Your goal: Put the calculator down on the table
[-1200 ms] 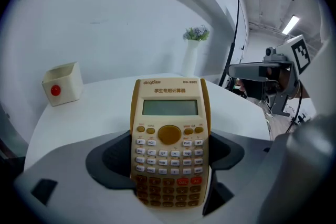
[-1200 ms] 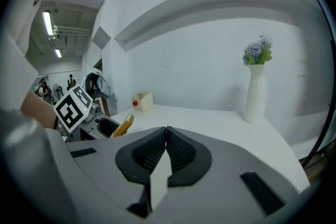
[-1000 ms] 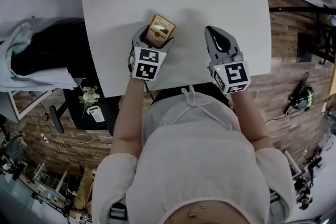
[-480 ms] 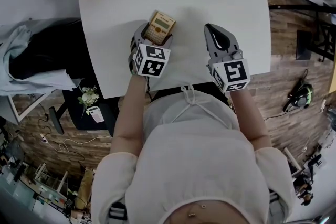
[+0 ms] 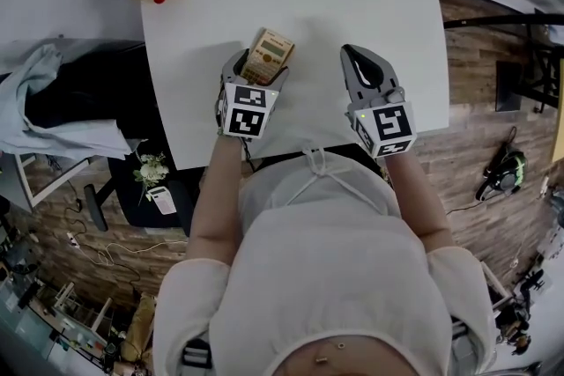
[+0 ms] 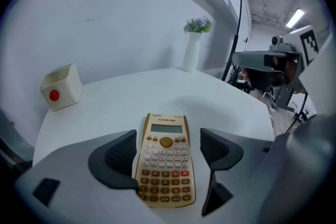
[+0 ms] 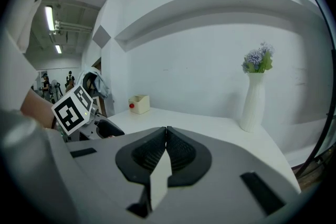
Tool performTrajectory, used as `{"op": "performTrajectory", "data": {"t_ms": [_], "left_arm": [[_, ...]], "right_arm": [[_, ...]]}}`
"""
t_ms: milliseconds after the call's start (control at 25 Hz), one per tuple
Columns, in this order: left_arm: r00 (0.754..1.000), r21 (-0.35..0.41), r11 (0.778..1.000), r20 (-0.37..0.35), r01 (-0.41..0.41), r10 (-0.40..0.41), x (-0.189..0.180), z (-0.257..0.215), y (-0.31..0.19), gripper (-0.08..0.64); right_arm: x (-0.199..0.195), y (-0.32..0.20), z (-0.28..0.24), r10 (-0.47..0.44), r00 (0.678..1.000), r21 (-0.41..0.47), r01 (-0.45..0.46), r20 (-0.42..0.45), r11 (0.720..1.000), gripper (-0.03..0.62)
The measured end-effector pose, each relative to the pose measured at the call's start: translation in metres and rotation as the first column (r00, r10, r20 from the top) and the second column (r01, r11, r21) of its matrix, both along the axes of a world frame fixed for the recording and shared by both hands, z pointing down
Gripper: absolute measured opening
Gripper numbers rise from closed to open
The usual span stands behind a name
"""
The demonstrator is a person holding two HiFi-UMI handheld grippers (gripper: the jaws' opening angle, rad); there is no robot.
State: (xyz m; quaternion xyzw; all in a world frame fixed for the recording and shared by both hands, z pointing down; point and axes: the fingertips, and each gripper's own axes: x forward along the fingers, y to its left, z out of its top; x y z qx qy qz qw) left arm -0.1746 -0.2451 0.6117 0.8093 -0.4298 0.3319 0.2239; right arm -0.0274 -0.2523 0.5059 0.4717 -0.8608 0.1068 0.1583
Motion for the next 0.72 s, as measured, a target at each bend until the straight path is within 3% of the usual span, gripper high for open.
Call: {"op": "performTrajectory", "data": {"t_ms": [120,200,440,720], "left_arm": [[0.999,0.088,0.995,-0.008,0.041,-0.041,-0.008,-0.029,-0.004,0.332],[0.995,0.188,0.977,-0.010,0.097,-0.097,-0.018,-0.055,-0.008,0.206],[0.987,0.346,0.924,-0.060,0.163,-0.151,-0.032,-0.117,-0.007,0.049],[0.980,0.473,0.861,-0.146,0.188,-0.134,-0.034,-0.189,0.008,0.018]], "right_arm": [[-0.002,-0.002,-0.013,-0.006,1.000,0.034,0.006,0.010,0.999,0.006],[-0.004,-0.001,-0.024,-0.008,1.000,0.047,0.006,0.028,0.999,0.005],[-0.014,0.004,-0.059,-0.049,0.998,0.124,0.043,0.050,0.991,0.006],[-0.019,0.015,-0.099,-0.114,0.991,0.222,0.095,0.071,0.970,0.006]]}}
